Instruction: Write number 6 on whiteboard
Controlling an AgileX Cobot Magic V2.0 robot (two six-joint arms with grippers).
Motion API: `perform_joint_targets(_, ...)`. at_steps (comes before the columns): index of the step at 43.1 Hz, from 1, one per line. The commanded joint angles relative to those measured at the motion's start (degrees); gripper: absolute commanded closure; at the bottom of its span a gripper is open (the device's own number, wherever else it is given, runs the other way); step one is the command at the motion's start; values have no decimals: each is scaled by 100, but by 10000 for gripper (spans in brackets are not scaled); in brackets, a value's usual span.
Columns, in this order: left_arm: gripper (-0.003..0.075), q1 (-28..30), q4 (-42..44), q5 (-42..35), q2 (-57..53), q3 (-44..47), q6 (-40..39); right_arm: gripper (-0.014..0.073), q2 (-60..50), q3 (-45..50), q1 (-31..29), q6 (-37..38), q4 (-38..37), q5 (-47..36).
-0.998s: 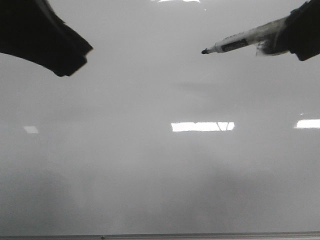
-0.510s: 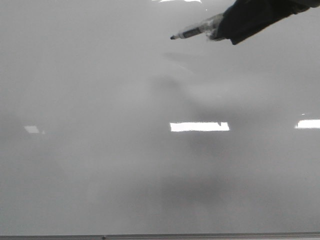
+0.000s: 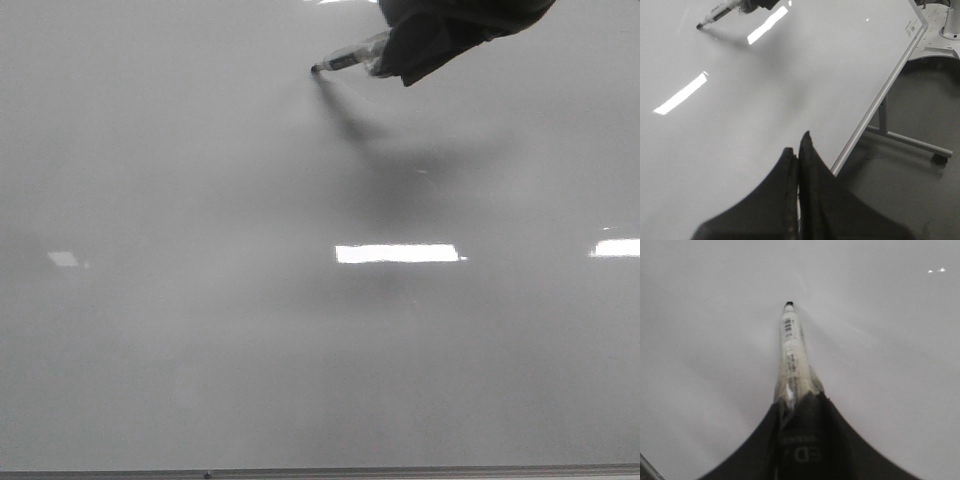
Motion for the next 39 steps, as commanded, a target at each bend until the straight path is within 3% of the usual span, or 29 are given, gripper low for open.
perform_joint_targets(1, 741, 4, -86, -476, 5, -153, -43, 655, -21, -202, 174, -11, 69, -210)
perform_joint_targets(12, 741, 4, -86, -476, 5, -153, -43, 655, 591, -202, 647, -57, 69, 317)
perform_joint_targets(31, 741, 4, -86, -476, 5, -153, -43, 655, 149, 102, 174, -57, 63, 252)
perform_joint_targets(39, 741, 4, -86, -476, 5, -153, -43, 655, 199, -65, 318, -57, 63, 60)
